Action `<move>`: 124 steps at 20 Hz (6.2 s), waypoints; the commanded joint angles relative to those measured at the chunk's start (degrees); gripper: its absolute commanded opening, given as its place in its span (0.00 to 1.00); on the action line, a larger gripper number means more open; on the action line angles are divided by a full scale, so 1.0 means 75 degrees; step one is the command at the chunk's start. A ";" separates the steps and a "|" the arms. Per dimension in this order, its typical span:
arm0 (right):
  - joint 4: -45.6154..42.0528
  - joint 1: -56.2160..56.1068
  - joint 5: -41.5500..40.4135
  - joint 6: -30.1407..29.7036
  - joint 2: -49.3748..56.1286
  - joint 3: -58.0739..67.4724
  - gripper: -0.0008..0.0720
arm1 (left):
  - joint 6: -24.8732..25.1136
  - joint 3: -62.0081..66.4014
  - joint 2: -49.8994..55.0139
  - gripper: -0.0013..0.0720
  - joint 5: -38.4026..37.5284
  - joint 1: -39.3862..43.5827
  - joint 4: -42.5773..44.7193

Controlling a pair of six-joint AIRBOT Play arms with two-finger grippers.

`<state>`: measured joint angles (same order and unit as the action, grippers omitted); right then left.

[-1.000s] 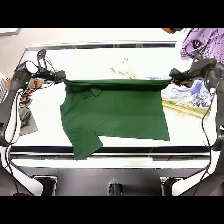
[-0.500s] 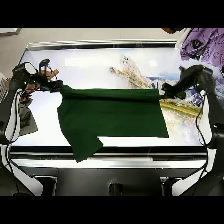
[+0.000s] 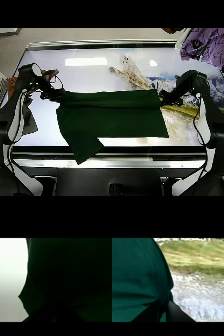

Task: Fold the clothes and pants, and hang the long-sleeved shirts on hangers.

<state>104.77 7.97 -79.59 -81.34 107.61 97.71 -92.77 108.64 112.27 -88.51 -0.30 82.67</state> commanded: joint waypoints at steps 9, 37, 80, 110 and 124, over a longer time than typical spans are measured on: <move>0.0810 0.1081 0.0017 -0.1422 -0.1603 -0.0181 0.66 | -0.0924 -0.0411 -0.1842 0.96 0.0437 -0.0953 0.0149; 0.2323 0.1999 0.0912 -0.2876 -0.3159 -0.6577 0.06 | -0.0262 -1.0512 -0.8641 0.97 0.2527 -0.2888 -0.3229; 0.2684 0.1996 0.1177 -0.1719 -0.6204 -0.6551 0.05 | -0.0035 -0.6939 -0.6038 0.03 0.2626 -0.0332 -0.3110; 0.3229 0.2005 0.0729 -0.2264 -0.1772 -0.3870 0.82 | -0.1177 -0.1877 -0.2766 0.67 0.2119 -0.0466 -0.0382; 0.3334 0.1157 0.1425 -0.2535 -0.1212 -0.3917 0.05 | -0.1183 -0.1883 -0.2903 0.64 0.2419 0.0254 -0.0539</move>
<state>130.08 18.11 -69.38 -100.03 99.42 68.16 -101.60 94.52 89.80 -71.77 -0.54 79.68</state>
